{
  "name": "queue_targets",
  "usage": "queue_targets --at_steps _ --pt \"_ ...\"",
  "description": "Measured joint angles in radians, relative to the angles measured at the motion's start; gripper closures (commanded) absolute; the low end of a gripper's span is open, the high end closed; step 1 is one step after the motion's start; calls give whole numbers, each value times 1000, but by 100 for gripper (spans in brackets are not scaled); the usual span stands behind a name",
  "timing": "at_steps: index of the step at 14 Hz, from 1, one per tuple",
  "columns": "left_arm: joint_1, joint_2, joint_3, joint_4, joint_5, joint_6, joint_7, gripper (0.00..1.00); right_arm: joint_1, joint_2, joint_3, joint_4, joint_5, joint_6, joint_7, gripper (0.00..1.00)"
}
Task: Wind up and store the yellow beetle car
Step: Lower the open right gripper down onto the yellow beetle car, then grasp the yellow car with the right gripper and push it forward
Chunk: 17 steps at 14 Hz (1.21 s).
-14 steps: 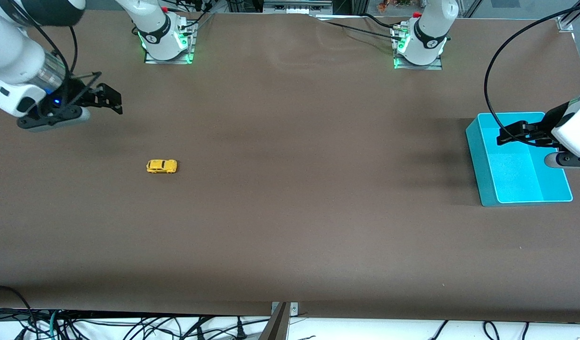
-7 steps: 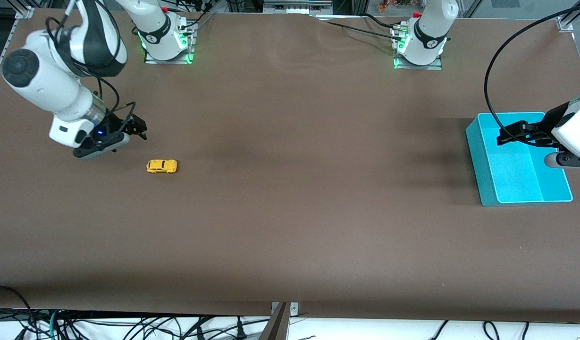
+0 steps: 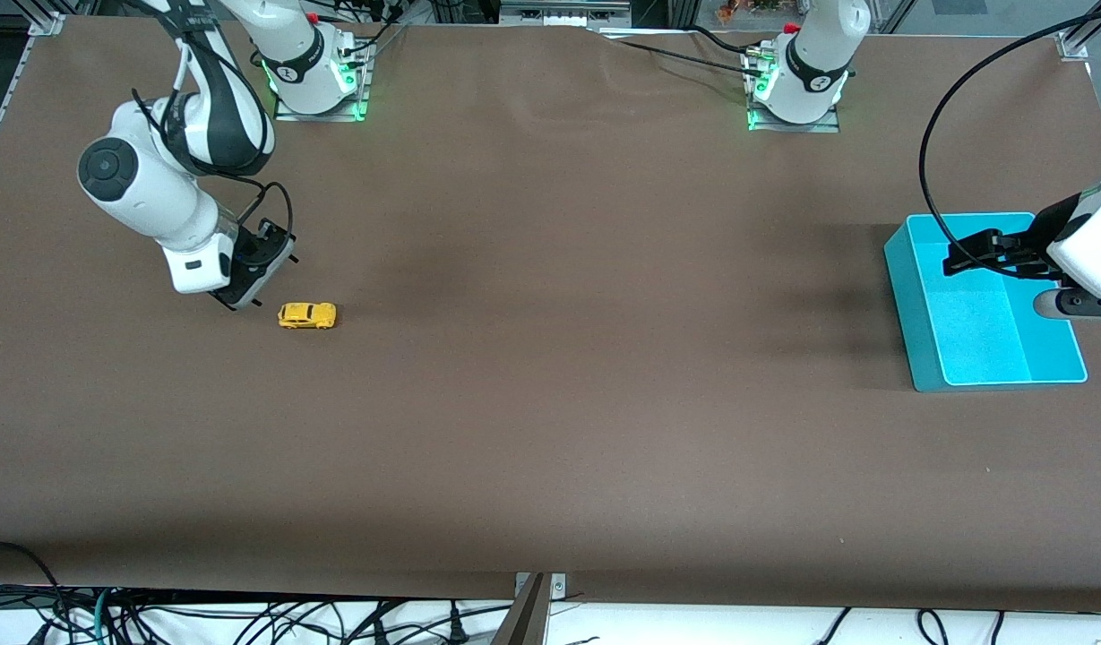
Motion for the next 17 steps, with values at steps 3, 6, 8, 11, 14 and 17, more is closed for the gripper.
queue_targets --at_steps 3,6,8,11,14,17 --pt "0 0 -3 0 0 0 0 0 0 110 0 -7 -3 140 -222 0" --pt "0 1 -6 0 0 0 0 0 0 223 0 -4 -33 261 -345 0" --pt "0 1 -6 0 0 0 0 0 0 258 0 -2 -38 289 -383 0" --pt "0 1 -6 0 0 0 0 0 0 267 0 -1 -41 293 -401 15" --pt "0 1 -6 0 0 0 0 0 0 267 0 2 -44 293 -414 58" --pt "0 1 -6 0 0 0 0 0 0 267 0 4 -44 294 -422 99"
